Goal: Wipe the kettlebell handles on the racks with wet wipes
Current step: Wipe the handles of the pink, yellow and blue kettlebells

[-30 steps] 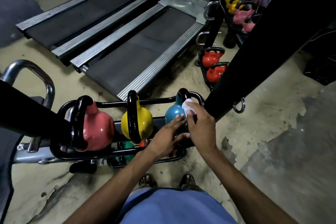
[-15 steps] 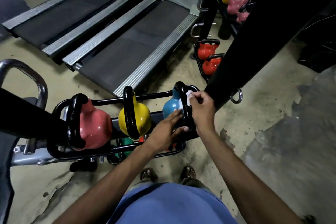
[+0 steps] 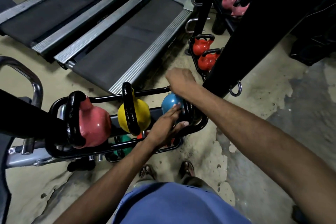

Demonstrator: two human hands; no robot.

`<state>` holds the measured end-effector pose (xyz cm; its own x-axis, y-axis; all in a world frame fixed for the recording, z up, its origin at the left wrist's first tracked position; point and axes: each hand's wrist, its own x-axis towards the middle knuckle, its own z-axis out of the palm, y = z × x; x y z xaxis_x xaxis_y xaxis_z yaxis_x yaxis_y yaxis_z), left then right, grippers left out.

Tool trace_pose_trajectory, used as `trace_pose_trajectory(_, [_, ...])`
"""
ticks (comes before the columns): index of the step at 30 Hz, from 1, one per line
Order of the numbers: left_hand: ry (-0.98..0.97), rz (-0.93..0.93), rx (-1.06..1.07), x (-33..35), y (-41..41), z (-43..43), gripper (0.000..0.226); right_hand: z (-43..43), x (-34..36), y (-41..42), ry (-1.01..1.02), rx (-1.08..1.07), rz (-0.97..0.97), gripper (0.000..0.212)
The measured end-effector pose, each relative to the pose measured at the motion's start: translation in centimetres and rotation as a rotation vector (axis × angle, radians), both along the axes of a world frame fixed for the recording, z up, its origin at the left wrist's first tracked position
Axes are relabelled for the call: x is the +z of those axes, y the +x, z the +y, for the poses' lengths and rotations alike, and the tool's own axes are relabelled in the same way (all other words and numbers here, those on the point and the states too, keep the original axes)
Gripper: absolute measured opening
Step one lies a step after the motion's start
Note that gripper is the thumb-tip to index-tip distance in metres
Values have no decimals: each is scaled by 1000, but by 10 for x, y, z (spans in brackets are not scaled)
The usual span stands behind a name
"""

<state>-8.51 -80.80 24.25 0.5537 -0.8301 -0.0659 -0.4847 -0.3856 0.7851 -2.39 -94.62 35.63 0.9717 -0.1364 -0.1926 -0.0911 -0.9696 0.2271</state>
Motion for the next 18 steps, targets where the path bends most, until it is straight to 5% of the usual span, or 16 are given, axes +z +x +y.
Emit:
trace_pose_trajectory(5, [-3,12,39,-3,-2,1,68,-30,-25,-12,715,-684,-331,27])
trace_pose_trajectory(7, [-14,-14,49,-3,-4,2,66,-27,-34,-26,1199,-1000,-415,19])
trace_pose_trajectory(9, [-6,-19,49,-2,-4,2,63,-21,-30,-41,1724,-1189,-377,16])
trace_pose_trajectory(11, [19,-23,45,-1,-3,3,63,-20,-21,-50,2005,-1245,-325,27])
trace_pose_trajectory(13, [38,-26,32,1,-1,4,63,-19,-17,-52,2049,-1258,-343,32])
trace_pose_trajectory(18, [-15,-43,4,-4,0,4,63,-8,-37,-97,1766,-1129,-561,30])
